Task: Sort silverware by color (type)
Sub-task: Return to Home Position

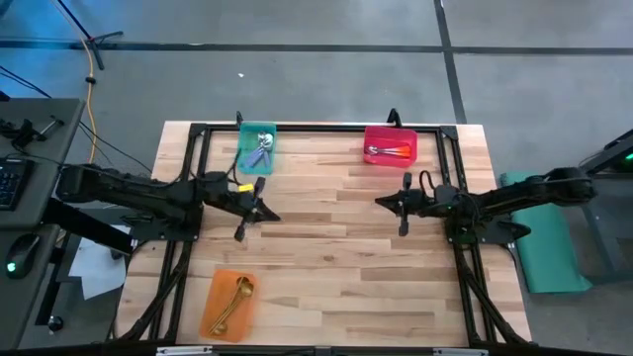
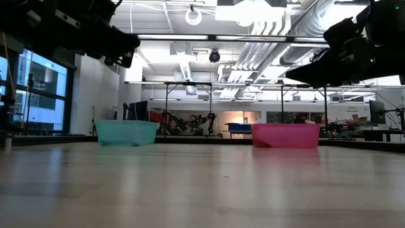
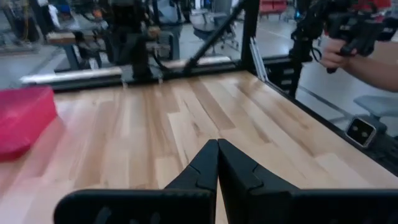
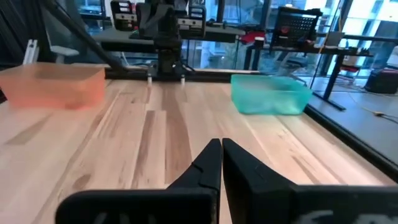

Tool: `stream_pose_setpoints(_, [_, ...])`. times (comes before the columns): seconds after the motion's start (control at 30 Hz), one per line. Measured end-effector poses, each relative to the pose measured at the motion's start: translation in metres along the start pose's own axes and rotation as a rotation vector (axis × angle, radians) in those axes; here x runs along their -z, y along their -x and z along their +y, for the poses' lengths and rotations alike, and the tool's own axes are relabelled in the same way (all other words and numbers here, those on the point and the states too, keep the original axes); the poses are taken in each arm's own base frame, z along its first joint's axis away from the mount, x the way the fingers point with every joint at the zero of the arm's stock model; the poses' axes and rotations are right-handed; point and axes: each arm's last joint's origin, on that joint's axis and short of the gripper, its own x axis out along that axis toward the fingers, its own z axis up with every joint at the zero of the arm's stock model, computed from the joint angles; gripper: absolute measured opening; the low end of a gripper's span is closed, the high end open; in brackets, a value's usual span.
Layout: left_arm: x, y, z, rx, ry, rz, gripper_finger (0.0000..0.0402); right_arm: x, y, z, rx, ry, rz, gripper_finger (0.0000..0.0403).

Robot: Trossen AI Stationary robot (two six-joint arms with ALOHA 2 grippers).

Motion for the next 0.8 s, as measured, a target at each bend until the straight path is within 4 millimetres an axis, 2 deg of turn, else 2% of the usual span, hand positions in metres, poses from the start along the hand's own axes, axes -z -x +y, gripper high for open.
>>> stream_pose_setpoints(0.4, [0.013, 0.030, 0.014, -0.116, -0.009, -0.055, 0.0000, -0.008, 0.017, -0.005, 0.072, 0.059, 0.006, 0.0000])
stream_pose_setpoints(0.8, [0.027, 0.058, 0.007, -0.205, 0.006, -0.164, 0.0000, -0.018, 0.028, -0.009, 0.131, 0.074, -0.074, 0.0000])
